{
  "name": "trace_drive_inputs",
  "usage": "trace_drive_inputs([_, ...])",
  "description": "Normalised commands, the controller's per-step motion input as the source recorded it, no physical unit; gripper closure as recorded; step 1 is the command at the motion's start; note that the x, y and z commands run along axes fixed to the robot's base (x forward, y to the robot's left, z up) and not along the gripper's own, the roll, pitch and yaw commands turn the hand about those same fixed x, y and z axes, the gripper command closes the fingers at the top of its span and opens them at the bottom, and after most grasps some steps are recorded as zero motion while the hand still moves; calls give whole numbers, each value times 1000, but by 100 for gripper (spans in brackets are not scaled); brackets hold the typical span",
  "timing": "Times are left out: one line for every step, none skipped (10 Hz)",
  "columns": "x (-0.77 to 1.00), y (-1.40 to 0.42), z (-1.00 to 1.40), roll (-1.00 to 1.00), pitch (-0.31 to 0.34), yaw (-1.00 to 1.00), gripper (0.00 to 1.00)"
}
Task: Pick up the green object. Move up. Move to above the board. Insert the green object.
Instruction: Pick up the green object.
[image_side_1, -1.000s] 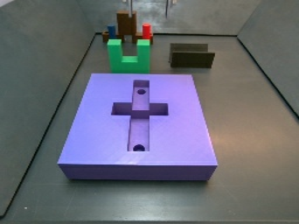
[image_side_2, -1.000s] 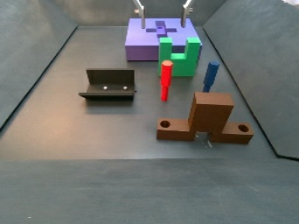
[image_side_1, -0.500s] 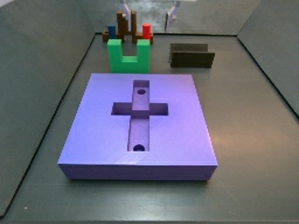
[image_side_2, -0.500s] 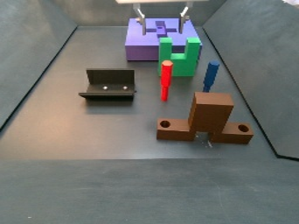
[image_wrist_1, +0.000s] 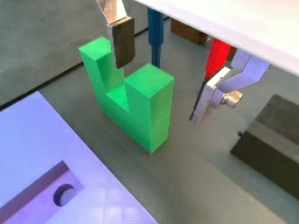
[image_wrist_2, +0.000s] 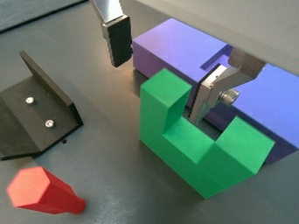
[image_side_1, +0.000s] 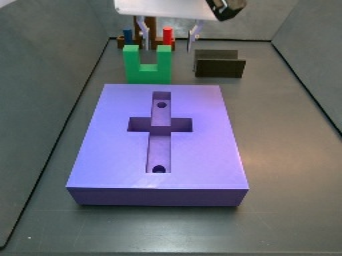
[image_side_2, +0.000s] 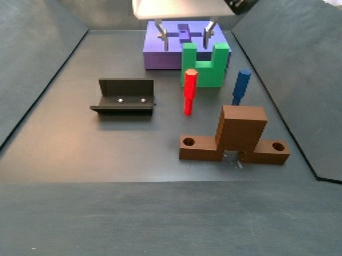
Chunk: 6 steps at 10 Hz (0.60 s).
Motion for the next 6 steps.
trace_drive_inputs([0,-17,-314,-29,0,0,0])
trace_drive_inputs([0,0,-229,-24,1,0,0])
trace_drive_inputs([0,0,-194,-1,3,0,0])
trace_drive_inputs([0,-26,-106,0,0,0,0])
trace_drive_inputs([0,-71,-11,0,0,0,0])
trace_drive_inputs([0,-54,-11,0,0,0,0])
